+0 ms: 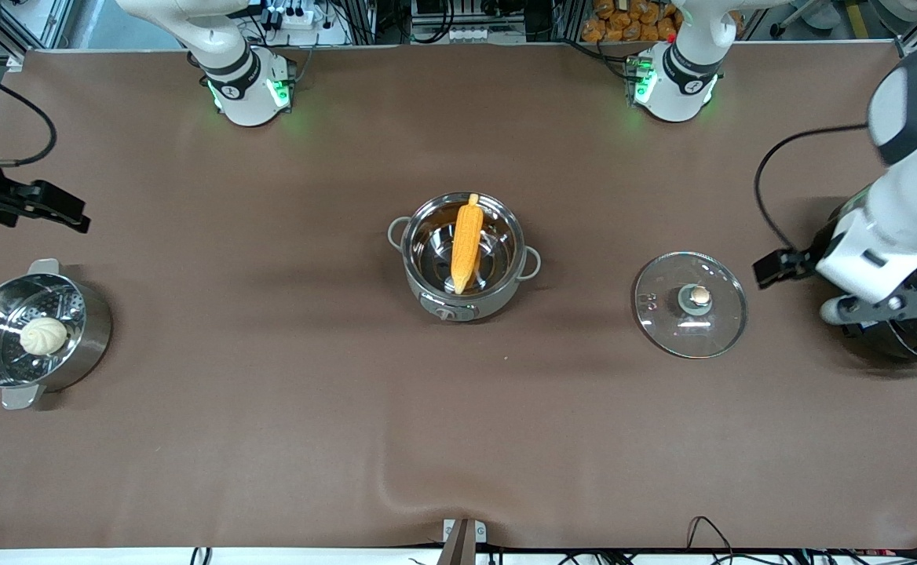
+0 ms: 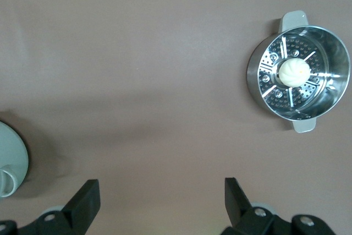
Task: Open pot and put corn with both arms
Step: 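Release the corn and lid and raise both grippers away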
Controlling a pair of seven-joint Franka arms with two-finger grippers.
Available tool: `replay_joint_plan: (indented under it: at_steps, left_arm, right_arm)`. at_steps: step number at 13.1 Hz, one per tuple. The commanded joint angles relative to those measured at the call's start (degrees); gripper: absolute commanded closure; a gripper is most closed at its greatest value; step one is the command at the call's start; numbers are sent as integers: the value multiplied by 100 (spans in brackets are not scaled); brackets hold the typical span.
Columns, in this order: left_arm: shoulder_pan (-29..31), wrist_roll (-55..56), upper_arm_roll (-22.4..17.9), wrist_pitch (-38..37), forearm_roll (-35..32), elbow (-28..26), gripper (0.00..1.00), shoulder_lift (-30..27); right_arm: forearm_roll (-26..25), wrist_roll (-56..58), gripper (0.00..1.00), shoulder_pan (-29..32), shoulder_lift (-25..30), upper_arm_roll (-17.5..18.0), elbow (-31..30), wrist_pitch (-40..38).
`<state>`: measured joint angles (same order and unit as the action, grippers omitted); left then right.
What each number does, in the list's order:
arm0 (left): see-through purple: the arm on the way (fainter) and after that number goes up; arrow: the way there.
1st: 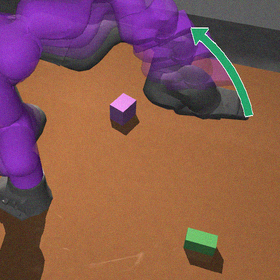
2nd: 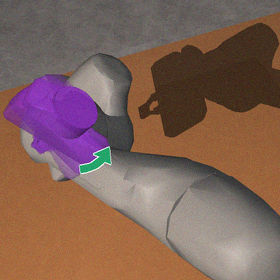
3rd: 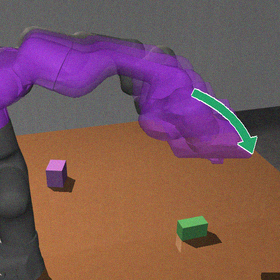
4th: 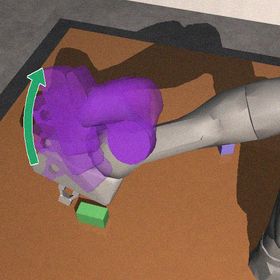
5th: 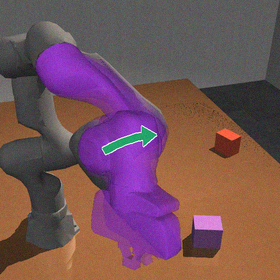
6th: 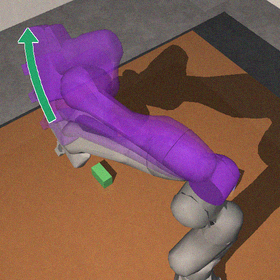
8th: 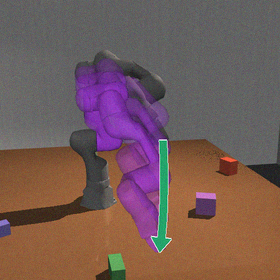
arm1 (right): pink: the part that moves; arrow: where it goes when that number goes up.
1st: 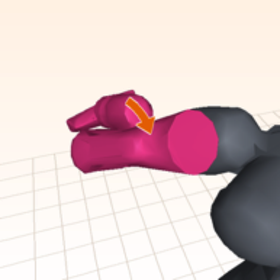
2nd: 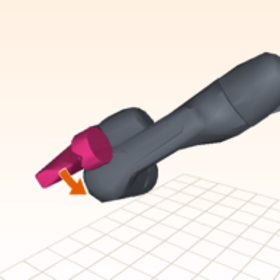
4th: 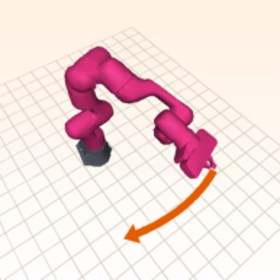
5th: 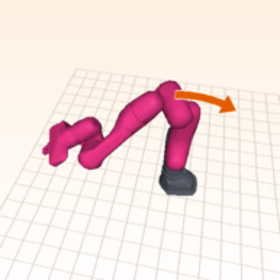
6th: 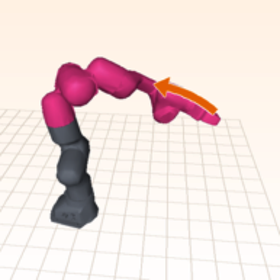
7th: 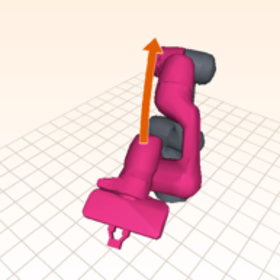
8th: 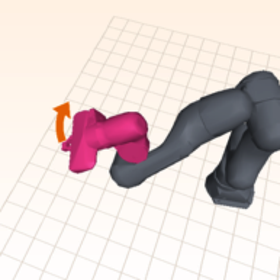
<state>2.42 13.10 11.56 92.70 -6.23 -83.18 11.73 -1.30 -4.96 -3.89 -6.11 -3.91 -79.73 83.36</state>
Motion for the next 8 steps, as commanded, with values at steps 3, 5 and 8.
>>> replay_joint_plan:
  at_steps: [3, 5, 8]
  left_arm:
    - [-153, -282, -92, -629, 165, 29, 0, -637]
    - [-434, -308, -320, -796, 174, -32, 0, -768]
    - [-523, -370, -558, -797, 322, -199, 0, -892]
  right_arm:
    - [200, 109, 0, 169, 22, 110, 159, -136]
    - [244, 109, 0, 169, 22, 110, 229, -188]
    - [297, 118, 0, 169, 31, 110, 344, -469]
